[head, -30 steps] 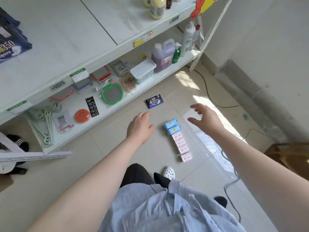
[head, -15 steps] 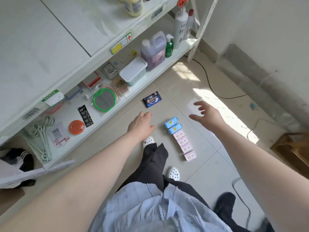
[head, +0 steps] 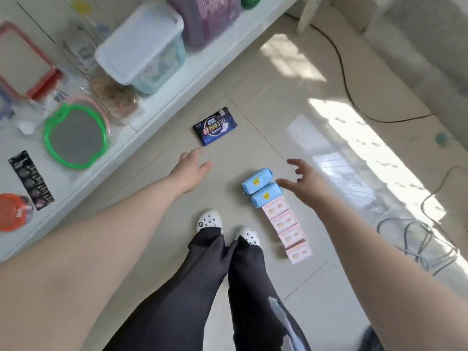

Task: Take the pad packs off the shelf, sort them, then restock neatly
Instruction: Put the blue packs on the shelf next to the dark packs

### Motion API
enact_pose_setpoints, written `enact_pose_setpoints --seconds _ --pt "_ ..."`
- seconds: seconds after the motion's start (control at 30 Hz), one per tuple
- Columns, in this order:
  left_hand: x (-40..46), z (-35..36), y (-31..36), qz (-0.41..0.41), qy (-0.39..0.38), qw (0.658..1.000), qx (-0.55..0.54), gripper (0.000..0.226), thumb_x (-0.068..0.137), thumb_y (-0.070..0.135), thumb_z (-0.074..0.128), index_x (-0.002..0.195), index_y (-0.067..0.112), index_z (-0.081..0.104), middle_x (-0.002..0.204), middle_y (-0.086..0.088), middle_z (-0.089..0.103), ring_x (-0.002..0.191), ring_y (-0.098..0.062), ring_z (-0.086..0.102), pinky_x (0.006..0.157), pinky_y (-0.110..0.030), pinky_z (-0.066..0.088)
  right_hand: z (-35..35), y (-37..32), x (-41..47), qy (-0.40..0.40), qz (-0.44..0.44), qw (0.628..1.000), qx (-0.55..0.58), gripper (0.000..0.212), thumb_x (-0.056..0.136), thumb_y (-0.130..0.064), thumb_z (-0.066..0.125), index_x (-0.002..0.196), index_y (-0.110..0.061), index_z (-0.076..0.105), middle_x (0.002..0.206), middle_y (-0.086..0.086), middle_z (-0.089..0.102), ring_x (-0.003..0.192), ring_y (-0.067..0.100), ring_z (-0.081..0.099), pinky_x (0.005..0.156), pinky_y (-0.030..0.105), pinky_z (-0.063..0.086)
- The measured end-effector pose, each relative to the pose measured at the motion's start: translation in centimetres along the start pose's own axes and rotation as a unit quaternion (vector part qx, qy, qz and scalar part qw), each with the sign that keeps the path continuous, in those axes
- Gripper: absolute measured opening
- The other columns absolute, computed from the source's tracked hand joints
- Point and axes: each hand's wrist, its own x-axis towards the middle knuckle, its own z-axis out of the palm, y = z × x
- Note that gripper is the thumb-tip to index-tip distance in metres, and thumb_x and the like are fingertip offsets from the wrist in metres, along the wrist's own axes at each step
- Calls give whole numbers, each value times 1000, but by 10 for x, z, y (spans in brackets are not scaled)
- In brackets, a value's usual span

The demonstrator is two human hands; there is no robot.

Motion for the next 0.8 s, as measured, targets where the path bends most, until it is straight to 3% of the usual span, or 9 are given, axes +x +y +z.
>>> enact_pose_setpoints --seconds 0.23,0.43,0.53,0.6,0.67,0.8 --pt "188 79 -64 -51 67 994 -73 74 96 41 49 153 18 7 154 -12 12 140 -25 28 113 -30 21 91 93 170 -58 -19 995 -85 76 79 -35 76 144 -37 36 134 8 47 119 23 49 85 30 39" --pt "291 88 -72 -38 172 982 -74 79 93 39 55 153 21 8 156 -11 9 141 -19 25 106 -21 22 128 121 232 -136 -46 980 -138 74 74 -40 79 137 -44 42 124 0 51 106 18 50 83 27 37" --pt "325 85 -70 -57 187 980 -44 76 89 46 58 151 28 17 155 -10 13 142 -27 18 113 -30 19 128 120 244 -147 -49 976 -153 58 70 -39 82 121 -40 55 108 -6 59 97 17 56 79 29 44" --pt "338 85 -70 -62 207 976 -12 66 83 53 61 140 30 37 151 -9 21 138 -31 21 112 -37 22 127 116 251 -152 -46 974 -158 44 68 -38 84 106 -32 63 98 -5 65 93 17 61 78 32 50" --pt "345 86 -68 -47 243 969 -3 56 79 51 67 124 24 49 143 -8 29 132 -31 28 106 -36 26 124 109 256 -152 -45 975 -158 39 65 -35 86 99 -27 67 93 -3 67 87 16 62 76 31 50" --pt "316 87 -58 16 267 958 -102 43 82 20 71 114 9 45 119 -9 48 104 -27 49 79 -27 33 109 87 250 -115 -37 987 -108 34 63 -27 89 91 -22 69 85 1 68 76 16 60 71 30 50"
